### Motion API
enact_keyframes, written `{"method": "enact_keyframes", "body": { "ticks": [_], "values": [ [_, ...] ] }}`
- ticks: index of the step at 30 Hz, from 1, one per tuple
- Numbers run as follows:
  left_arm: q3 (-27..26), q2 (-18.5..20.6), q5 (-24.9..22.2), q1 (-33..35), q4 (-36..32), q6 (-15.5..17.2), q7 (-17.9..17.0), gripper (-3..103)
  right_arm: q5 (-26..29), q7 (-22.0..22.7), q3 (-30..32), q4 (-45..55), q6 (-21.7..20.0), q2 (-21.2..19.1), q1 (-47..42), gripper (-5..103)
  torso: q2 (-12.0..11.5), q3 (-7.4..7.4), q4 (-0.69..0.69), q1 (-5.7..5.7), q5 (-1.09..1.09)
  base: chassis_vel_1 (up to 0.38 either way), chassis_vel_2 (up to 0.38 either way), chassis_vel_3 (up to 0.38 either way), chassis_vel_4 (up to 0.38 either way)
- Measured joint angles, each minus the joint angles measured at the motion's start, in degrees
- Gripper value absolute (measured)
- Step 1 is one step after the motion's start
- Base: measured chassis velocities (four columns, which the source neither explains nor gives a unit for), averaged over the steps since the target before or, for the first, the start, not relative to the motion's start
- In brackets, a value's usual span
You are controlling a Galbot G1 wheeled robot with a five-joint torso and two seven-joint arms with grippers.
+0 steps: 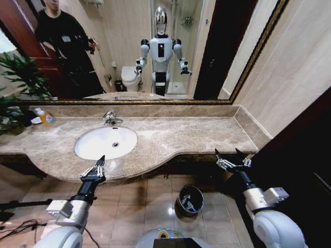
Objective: Pick up the trash from the sink and place it in the trash bin.
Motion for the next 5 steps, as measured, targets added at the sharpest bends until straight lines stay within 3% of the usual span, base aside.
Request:
{"method": "enact_keyframes", "body": {
  "ticks": [5],
  "values": [
    [0.0,0.0,0.0,0.0,0.0,0.0,0.0,0,0.0,0.0,0.0,0.0,0.0,0.0,0.0,100,0.0,0.00,0.00,0.00,0.00,0.000,0.000,0.000,0.000]
  ]
}}
